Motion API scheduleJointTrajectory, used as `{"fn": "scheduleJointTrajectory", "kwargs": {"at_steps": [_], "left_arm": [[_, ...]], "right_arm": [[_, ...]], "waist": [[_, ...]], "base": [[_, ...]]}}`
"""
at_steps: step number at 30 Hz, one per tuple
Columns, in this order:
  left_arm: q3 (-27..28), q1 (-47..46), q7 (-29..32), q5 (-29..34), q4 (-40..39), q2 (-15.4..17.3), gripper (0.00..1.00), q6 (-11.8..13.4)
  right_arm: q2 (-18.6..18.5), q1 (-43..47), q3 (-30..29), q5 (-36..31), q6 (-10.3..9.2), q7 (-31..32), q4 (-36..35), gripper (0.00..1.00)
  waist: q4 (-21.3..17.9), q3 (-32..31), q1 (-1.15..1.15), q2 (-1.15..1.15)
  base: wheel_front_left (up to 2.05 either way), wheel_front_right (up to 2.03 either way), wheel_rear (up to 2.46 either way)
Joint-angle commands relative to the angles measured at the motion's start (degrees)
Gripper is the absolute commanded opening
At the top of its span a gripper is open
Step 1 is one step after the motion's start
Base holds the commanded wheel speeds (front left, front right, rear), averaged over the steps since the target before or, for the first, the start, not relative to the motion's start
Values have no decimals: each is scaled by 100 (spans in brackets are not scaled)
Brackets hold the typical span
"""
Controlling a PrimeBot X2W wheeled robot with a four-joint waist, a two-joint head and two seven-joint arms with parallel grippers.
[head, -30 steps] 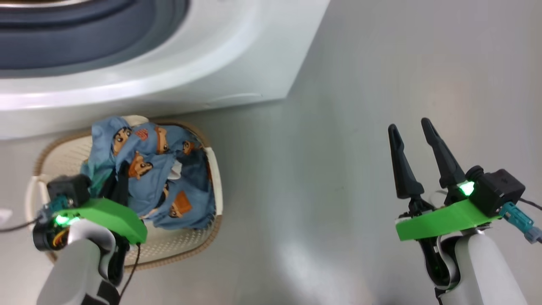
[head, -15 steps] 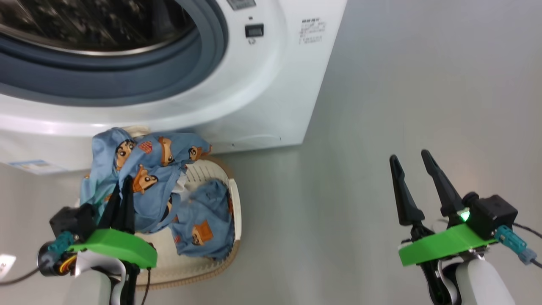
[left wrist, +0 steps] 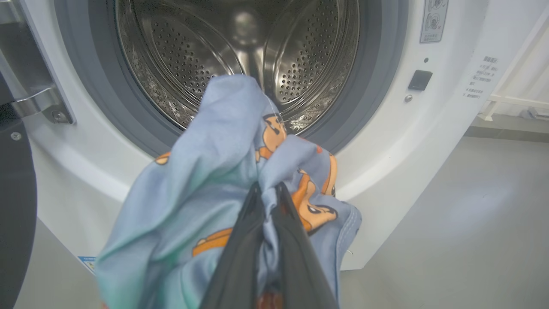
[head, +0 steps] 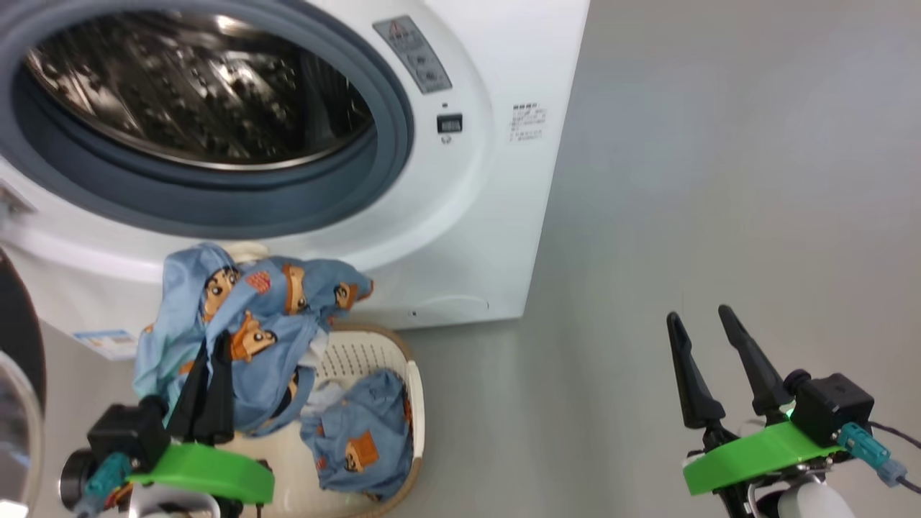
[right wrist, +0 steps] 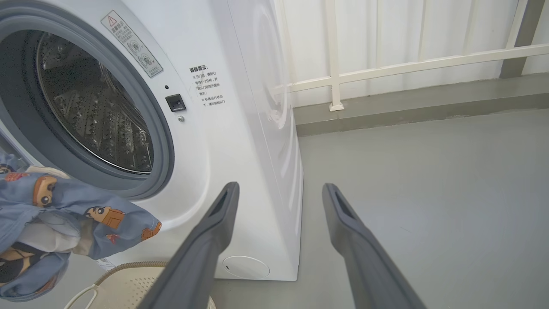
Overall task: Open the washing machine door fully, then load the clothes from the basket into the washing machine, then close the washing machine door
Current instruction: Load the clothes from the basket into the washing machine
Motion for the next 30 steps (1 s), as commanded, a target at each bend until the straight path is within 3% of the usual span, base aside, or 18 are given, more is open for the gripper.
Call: {"fn": "scheduleJointTrajectory", "kwargs": {"at_steps": [1, 10, 30], "left_arm": [[211, 64, -77, 93, -250, 65, 0, 33], [263, 518, -77, 383, -1012, 36, 0, 151], [288, 1021, -78, 273, -1354, 30, 0, 523]], "right_arm": [[-15, 53, 143, -44, 9, -27, -100, 100], [-32, 213, 149, -225, 9, -27, -110, 100], [-9, 292, -2, -332, 9, -27, -219, 100]], "waist": [[16, -312, 0, 0], [-21, -690, 0, 0], [-102, -826, 0, 0]], "base": [[0, 0, 0], [0, 0, 0], [0, 0, 0]]}}
